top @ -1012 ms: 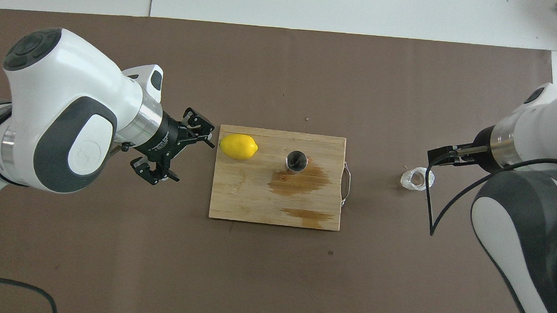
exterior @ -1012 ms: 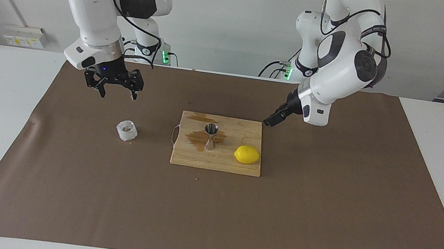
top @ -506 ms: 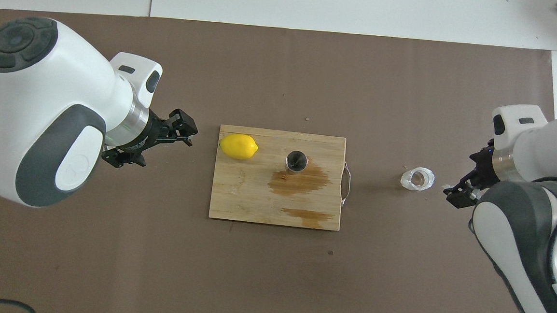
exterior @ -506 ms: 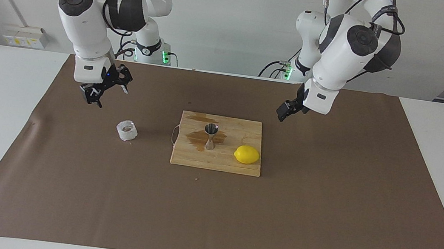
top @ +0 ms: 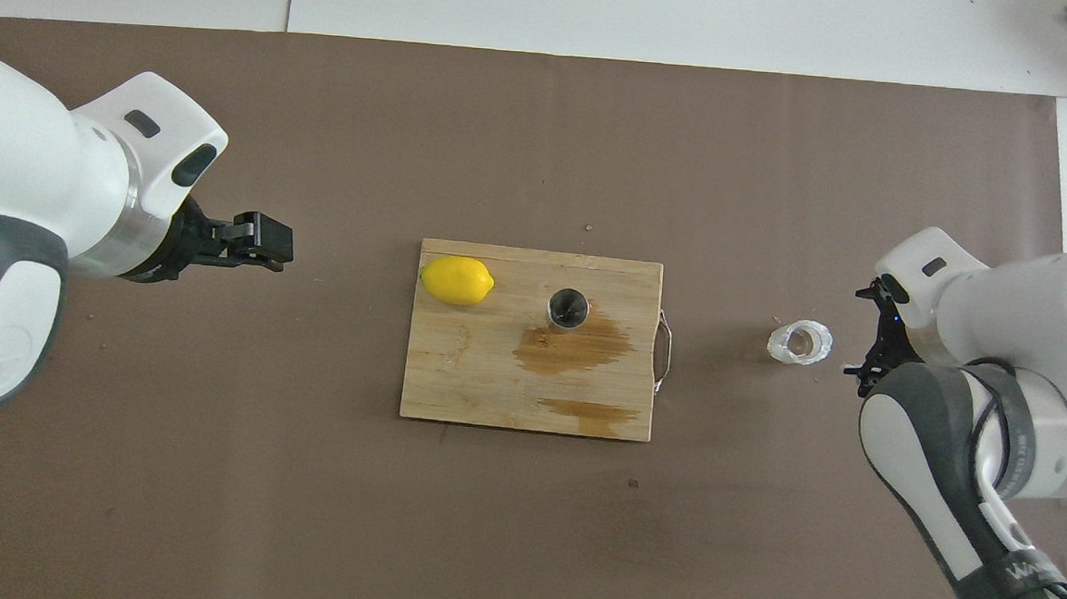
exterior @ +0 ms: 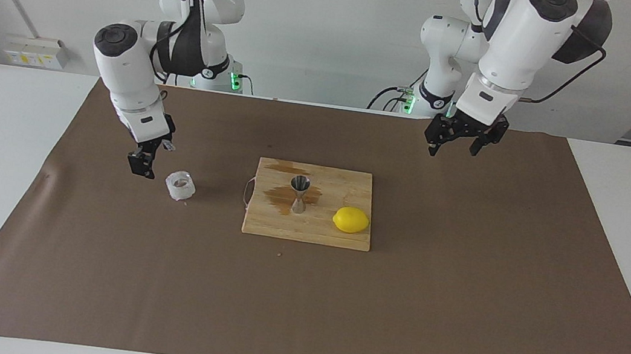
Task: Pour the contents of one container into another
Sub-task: 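Withdraw the left gripper while the right gripper reaches the glass cup, then grasp the small glass cup with the right gripper and lift it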
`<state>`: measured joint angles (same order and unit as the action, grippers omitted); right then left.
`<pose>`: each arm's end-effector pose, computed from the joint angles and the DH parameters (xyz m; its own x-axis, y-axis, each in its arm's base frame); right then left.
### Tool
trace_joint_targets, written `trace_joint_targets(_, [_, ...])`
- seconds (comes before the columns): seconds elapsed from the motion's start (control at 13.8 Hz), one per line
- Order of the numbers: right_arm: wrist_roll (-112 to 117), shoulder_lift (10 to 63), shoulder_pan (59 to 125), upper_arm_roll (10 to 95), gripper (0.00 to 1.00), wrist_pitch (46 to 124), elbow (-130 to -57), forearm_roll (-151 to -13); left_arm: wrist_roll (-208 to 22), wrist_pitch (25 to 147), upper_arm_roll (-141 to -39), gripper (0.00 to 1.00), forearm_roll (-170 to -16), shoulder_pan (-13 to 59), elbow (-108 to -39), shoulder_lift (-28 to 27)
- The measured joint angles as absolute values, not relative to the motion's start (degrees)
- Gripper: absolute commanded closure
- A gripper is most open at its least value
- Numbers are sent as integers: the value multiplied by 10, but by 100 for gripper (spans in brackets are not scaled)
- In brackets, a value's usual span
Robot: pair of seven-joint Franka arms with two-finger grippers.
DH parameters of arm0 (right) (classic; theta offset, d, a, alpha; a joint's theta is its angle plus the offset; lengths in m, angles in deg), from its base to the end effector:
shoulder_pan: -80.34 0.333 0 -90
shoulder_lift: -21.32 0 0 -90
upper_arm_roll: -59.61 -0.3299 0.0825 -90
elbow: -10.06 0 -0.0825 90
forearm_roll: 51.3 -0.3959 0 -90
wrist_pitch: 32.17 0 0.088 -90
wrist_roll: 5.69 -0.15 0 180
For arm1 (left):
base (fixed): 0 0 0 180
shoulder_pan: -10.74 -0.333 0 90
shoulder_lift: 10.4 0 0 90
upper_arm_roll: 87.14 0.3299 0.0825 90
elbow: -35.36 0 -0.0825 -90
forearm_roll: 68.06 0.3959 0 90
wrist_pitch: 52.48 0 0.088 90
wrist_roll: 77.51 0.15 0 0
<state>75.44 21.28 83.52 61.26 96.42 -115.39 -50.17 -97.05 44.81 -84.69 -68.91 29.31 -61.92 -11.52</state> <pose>0.5488 0.0134 0.3559 0.1162 0.9932 -0.0073 0.9917 -0.1156 0.0572 0.5465 -0.1599 0.5558 0.9980 0.0615 0.0133 0.0612 -0.9979 0.0213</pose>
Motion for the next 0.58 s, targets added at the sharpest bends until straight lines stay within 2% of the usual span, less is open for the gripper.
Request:
trace_joint_targets(0.36, [865,259,834,612,0,1014,-1160,-525,-848,448,-843,0,-689,199,-619,-116])
trace_joint_targets(0.58, [911,272,825,612,0,1015,-1163,-531,-832,446,-843,0,-689,176,-618,-126])
